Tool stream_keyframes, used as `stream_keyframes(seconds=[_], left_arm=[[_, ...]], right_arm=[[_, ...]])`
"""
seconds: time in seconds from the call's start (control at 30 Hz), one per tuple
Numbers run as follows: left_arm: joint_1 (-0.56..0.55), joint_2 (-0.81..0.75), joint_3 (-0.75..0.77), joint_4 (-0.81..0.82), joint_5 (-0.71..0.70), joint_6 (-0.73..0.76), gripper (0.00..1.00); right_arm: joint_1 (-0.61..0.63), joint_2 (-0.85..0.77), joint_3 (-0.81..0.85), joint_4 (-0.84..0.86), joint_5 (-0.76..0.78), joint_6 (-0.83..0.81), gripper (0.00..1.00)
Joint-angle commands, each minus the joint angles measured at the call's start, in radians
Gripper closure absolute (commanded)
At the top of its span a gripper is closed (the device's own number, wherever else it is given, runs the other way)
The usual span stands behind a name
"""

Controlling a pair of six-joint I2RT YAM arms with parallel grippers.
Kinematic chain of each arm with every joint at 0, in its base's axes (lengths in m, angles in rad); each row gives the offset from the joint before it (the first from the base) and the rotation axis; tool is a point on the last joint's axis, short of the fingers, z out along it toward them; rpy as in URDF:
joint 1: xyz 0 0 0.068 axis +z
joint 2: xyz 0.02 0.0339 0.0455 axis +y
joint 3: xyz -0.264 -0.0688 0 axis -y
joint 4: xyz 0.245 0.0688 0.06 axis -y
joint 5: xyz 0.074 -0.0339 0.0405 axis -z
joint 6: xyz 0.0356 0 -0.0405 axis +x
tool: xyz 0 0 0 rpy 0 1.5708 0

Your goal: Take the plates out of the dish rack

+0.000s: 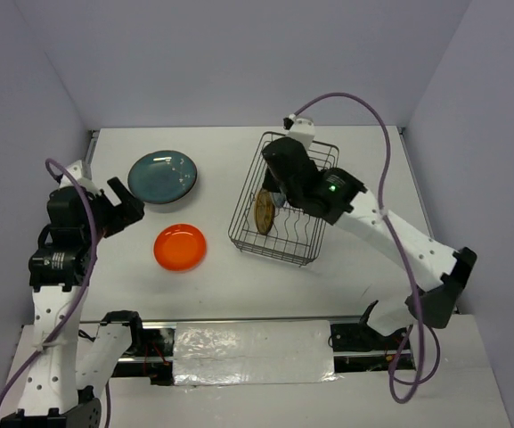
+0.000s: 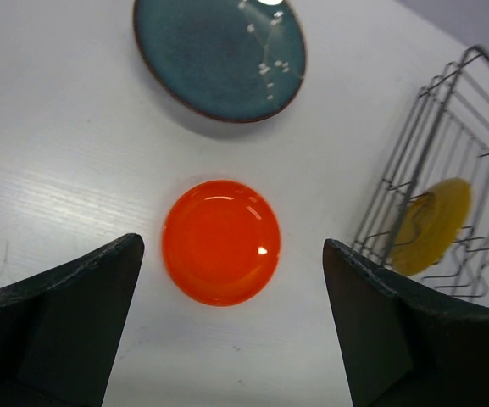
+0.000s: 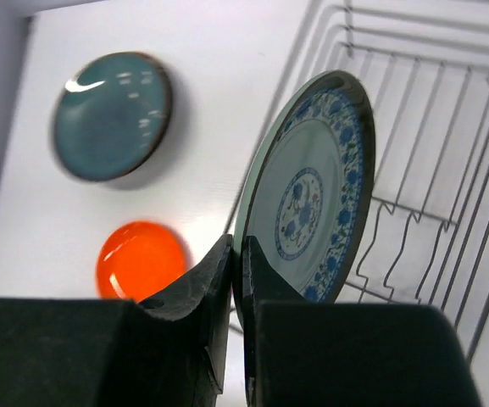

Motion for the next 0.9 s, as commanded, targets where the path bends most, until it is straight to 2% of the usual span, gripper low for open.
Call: stream_keyframes(seconds=[0.0,0.07,0.1,0.17,0.23,0.33,0.4,0.47,0.57,0.77,0.87], left_arm=[[-0.006,0.021,0.142,0.008,0.106,-0.092,0.01],[-0.004,0.053,0.214,-0.004,0.204,-0.167,0.01],[-0.006,0.061,0.232,-0.004,0.245,-0.198,0.01],[-0.004,0.073,0.248,0.034,0.397,-0.290,0.00],[-0.006,0.058,0.199,0.092,0.541,-0.400,0.00],[-0.006,0.018,0.098,0.218,0.659,-0.528,0.01],[-0.006,0.003,0.070,0.232,0.681,-0.540,0.01],[-0.004,-0.011,0.061,0.179,0.675,-0.501,0.00],[-0.006,-0.022,0.058,0.085,0.641,-0.436,0.01],[-0.006,-0.048,-0.019,0.033,0.634,-0.364,0.06],[-0.006,-0.057,-0.051,0.027,0.634,-0.344,0.12]], right_arm=[[0.076,-0.089,0.116,-0.001,-0.081,-0.271,0.99],[0.137,-0.091,0.140,-0.013,-0.132,-0.410,0.99],[0.218,-0.083,0.167,-0.032,-0.104,-0.538,1.00],[0.300,-0.045,0.169,-0.089,0.019,-0.728,1.00],[0.401,-0.017,0.140,-0.118,0.073,-0.823,1.00],[0.533,-0.004,0.017,-0.071,0.182,-0.967,1.00],[0.601,-0.010,-0.046,-0.011,0.209,-1.102,1.00],[0.675,-0.010,-0.107,0.103,0.232,-1.214,1.00],[0.705,0.013,-0.080,0.155,0.202,-1.271,1.00],[0.733,0.101,0.017,0.183,0.102,-1.340,1.00],[0.736,0.150,0.064,0.201,0.091,-1.369,1.00]])
